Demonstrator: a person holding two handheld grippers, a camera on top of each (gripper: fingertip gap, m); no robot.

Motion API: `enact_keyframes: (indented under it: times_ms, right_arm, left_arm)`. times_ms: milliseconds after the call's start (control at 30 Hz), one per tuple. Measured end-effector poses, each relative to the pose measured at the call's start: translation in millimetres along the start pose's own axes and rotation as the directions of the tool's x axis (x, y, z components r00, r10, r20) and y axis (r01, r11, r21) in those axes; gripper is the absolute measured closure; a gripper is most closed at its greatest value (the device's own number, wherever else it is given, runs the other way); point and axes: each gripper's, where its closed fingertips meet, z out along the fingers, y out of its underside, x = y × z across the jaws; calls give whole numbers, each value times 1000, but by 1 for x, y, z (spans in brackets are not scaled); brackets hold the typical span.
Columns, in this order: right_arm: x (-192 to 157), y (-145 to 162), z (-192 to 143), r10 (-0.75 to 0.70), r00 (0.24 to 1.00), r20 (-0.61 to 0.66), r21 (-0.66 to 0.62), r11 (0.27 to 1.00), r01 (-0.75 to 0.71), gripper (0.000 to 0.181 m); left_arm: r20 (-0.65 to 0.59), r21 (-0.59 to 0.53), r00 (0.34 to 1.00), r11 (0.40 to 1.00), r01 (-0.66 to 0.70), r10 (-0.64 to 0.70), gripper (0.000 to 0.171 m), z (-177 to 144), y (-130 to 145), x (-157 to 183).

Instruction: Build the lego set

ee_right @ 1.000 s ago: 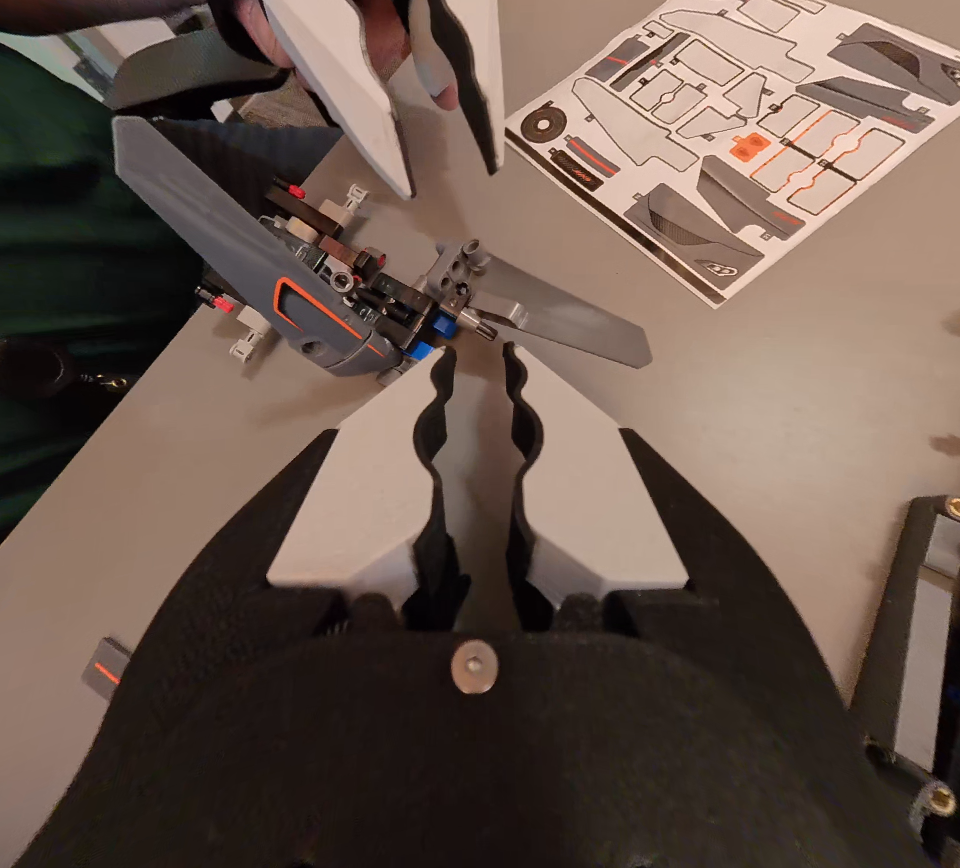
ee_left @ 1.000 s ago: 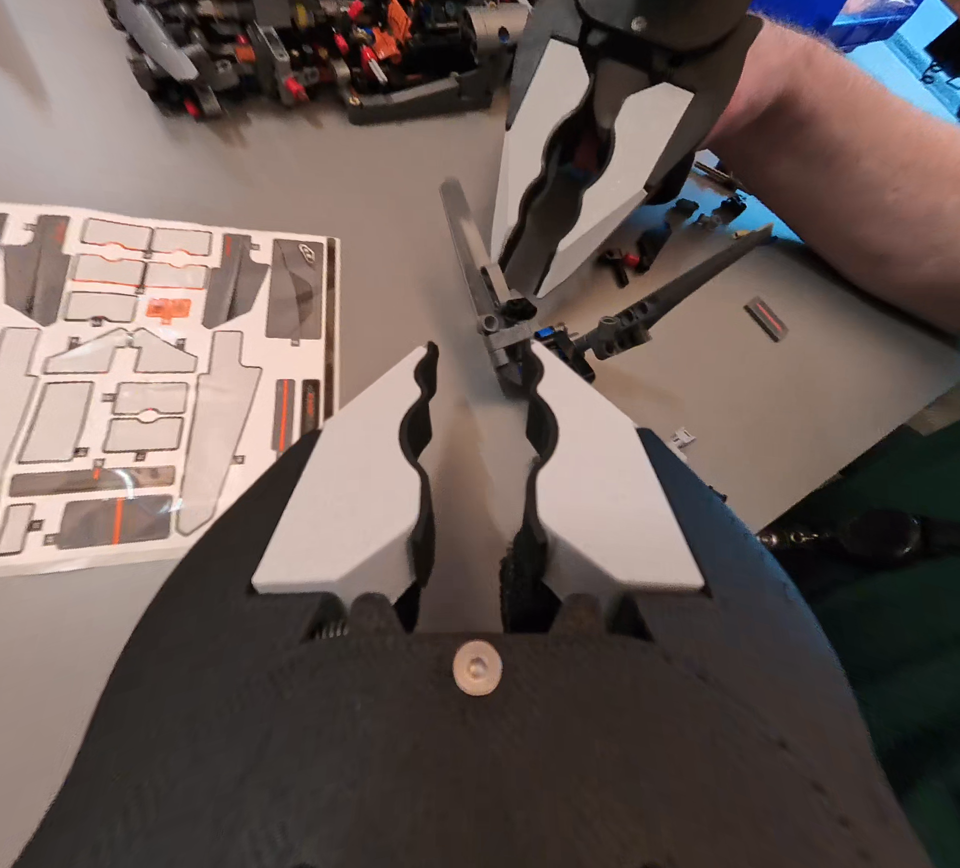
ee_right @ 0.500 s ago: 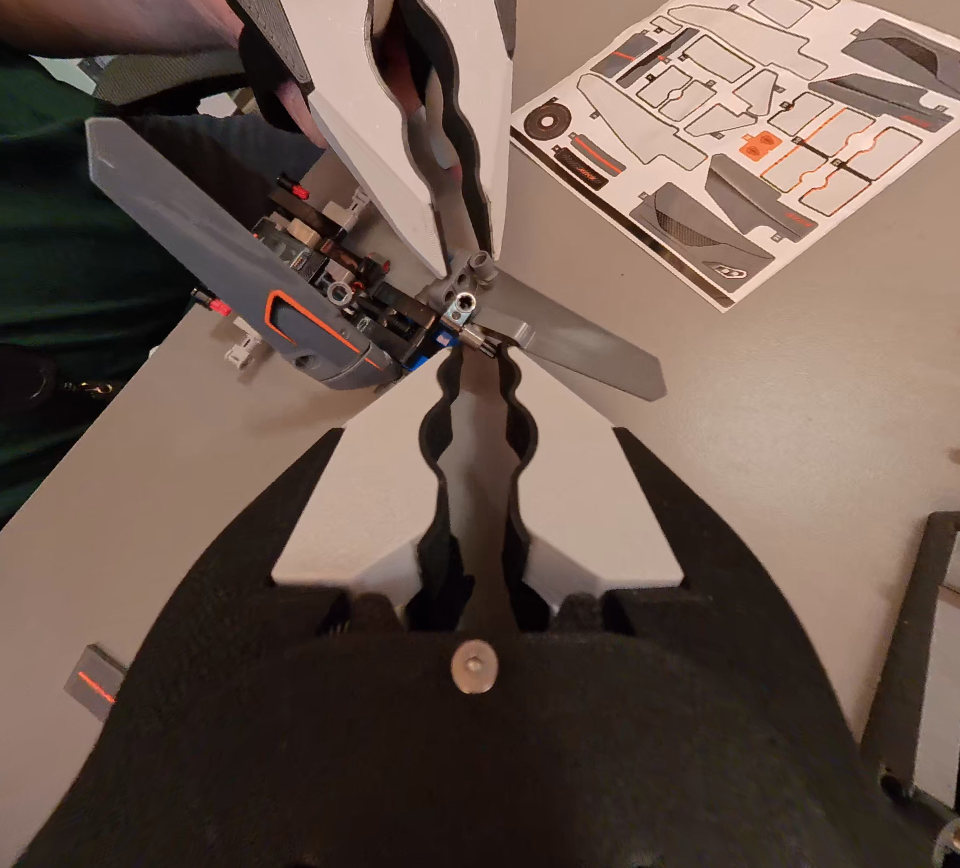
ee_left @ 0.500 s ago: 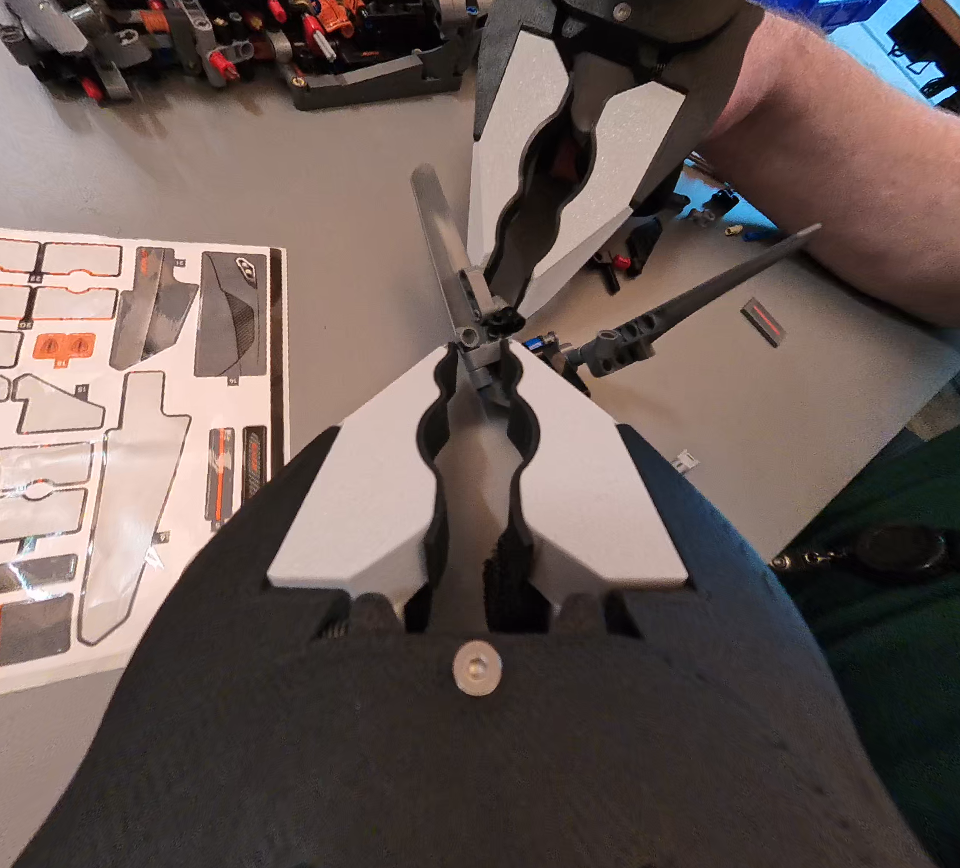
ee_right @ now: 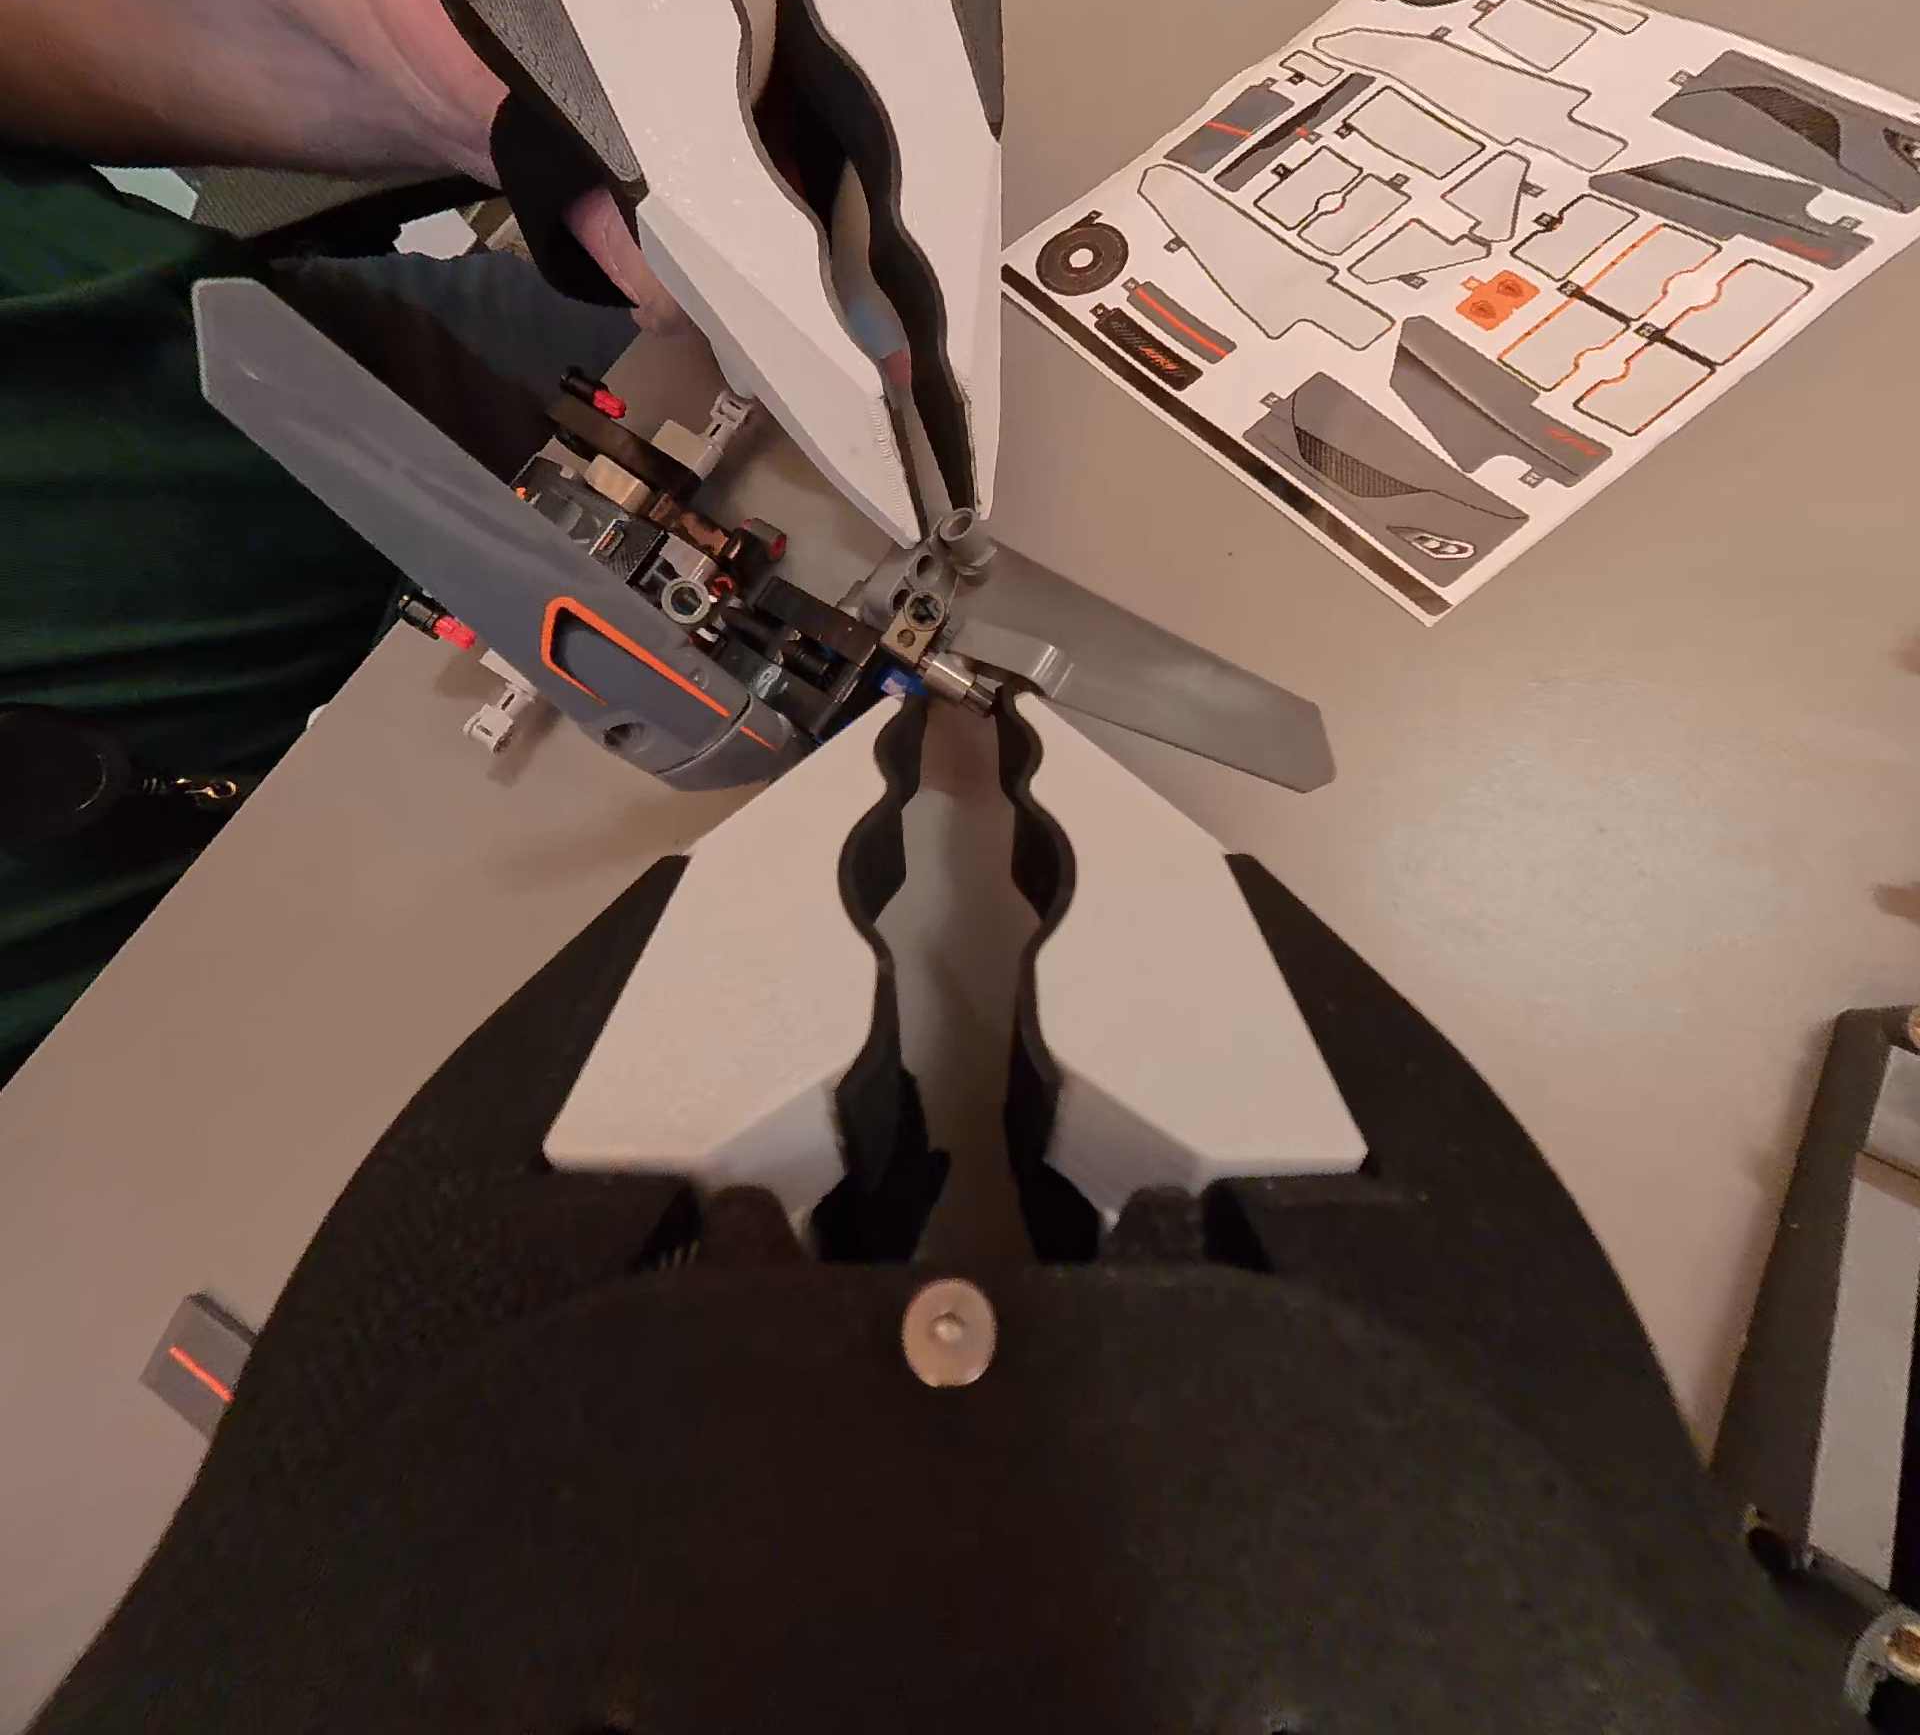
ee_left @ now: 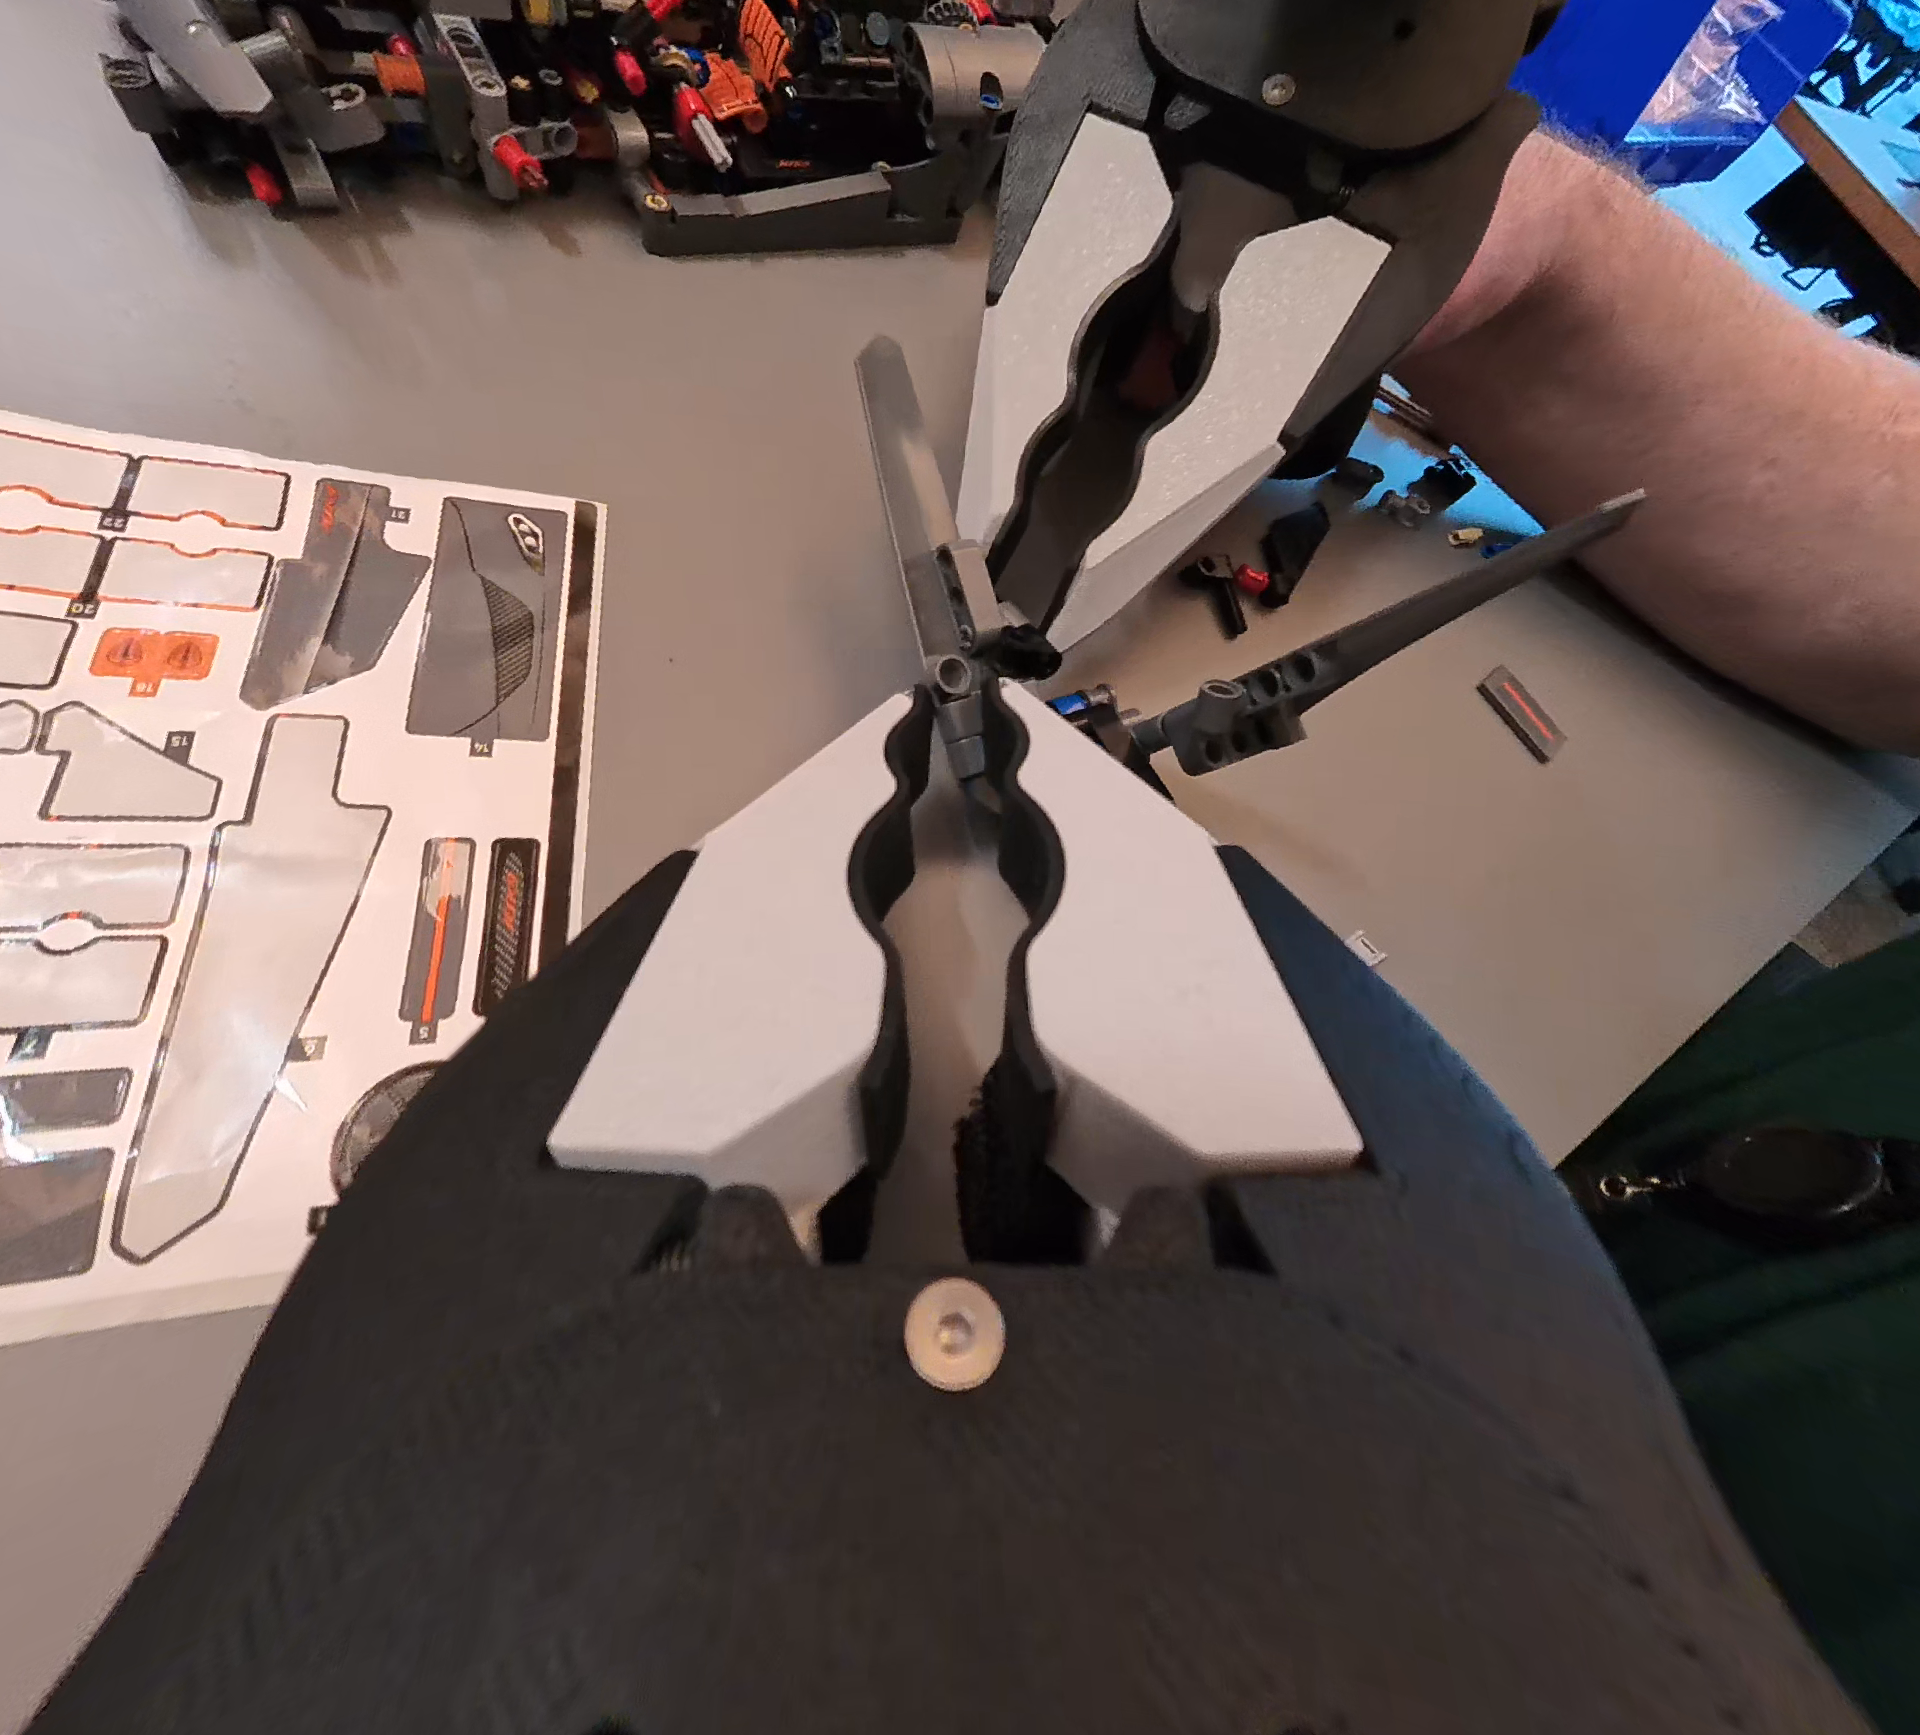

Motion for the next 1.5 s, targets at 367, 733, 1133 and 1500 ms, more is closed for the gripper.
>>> enact_keyframes:
  times_ms: [367,733,1133,1500]
  right_arm:
    - [3,-5,-1,4,1000,-17,19,1000,-4,170]
    - [5,-9,2,1,999,-37,28,1000,0,169]
    - [8,-8,-10,37,999,-33,31,999,-36,163]
    - [17,-9,-61,11,986,-166,-43,999,-19,163]
  left_arm:
    - [66,46,997,998,34,-37,166,-2,-1,0]
    - [108,85,991,994,70,-79,166,-7,4,1]
    - [107,86,992,994,60,-69,166,-4,2,1]
    - [30,99,997,992,72,-75,156,-10,2,4]
